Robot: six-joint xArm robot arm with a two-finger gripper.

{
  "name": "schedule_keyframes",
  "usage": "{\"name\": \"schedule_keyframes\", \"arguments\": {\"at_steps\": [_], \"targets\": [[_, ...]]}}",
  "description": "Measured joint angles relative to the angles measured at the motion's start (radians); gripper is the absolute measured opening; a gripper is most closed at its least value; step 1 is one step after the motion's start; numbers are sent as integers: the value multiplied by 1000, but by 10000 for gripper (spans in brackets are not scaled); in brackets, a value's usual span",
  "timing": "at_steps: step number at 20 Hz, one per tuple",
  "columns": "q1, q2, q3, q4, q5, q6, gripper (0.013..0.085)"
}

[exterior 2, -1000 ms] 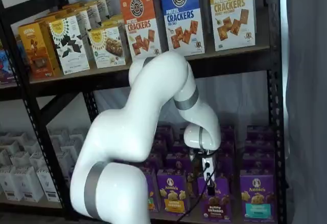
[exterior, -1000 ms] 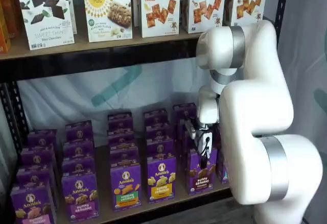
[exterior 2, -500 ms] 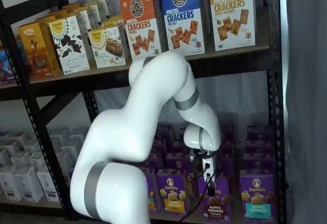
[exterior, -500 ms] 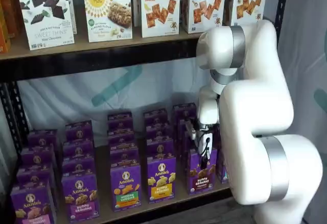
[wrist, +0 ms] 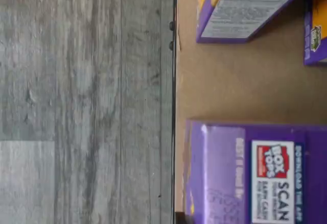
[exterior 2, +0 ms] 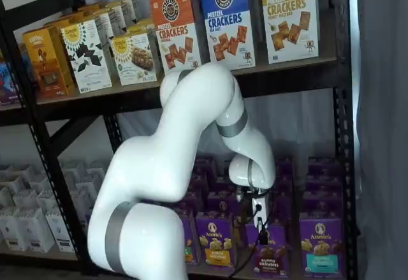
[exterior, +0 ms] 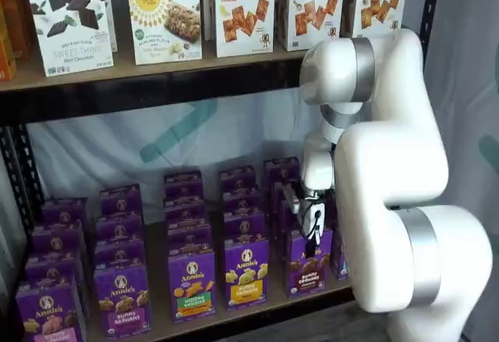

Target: Pick up the purple box with a brown patch in the center, on the bottom shelf, the fifth box from the left

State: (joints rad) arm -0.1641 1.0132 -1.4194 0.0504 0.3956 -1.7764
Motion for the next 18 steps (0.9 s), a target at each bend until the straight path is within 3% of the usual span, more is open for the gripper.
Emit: {"name": "schedule_keyframes", "arguments": {"at_steps": [3, 7, 9, 18], "targets": [[-8, -20, 18, 0, 5, -7, 410], [-16, -41, 35, -4, 12, -12, 330], [-19, -47, 42, -6, 8, -13, 250], [-24, -73, 77, -38, 3, 12, 250]]}}
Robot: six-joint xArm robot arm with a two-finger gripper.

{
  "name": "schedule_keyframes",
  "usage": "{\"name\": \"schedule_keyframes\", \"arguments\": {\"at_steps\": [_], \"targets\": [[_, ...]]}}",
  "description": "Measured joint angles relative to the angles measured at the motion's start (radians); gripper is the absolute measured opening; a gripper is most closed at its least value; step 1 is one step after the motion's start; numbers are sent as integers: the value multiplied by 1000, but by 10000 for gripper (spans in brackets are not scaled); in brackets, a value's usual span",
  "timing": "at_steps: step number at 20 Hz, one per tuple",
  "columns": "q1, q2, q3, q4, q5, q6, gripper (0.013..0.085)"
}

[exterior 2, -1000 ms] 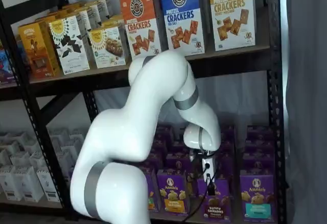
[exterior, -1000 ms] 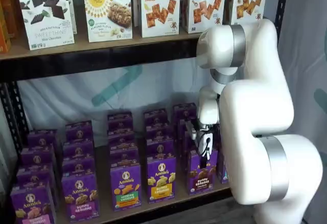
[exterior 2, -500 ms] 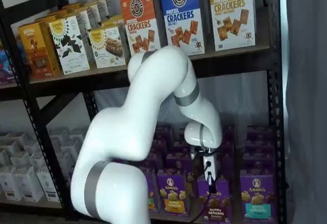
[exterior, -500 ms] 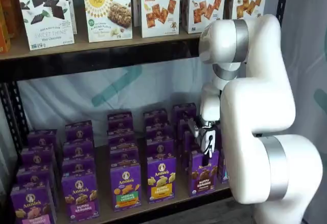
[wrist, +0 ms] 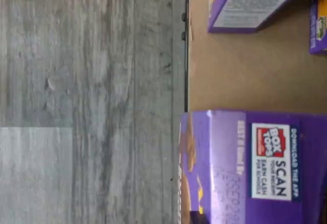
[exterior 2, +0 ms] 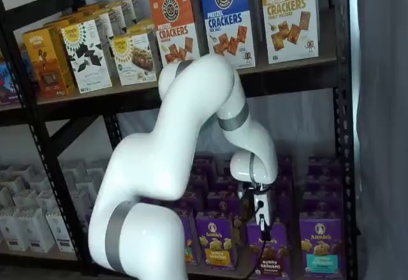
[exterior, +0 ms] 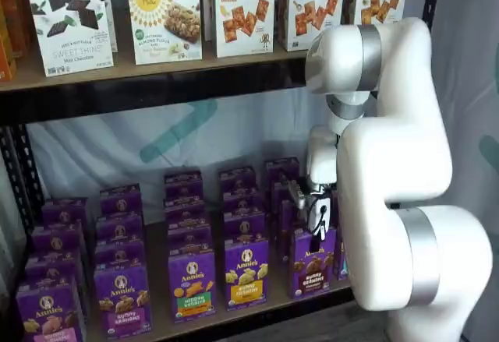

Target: Pick up the purple box with a brown patch in the center, on the bottom shelf, the fifth box from the left

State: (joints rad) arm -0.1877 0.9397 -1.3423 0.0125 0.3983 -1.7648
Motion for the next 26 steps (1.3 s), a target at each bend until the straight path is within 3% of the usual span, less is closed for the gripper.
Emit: {"name": "schedule_keyframes", "arguments": {"at_steps": [9, 22, 26], "targets": [[15, -91, 135, -11, -7, 24, 250], [57, -322, 436, -80, -90, 132, 250], [63, -399, 510, -47, -83, 106, 250]]}}
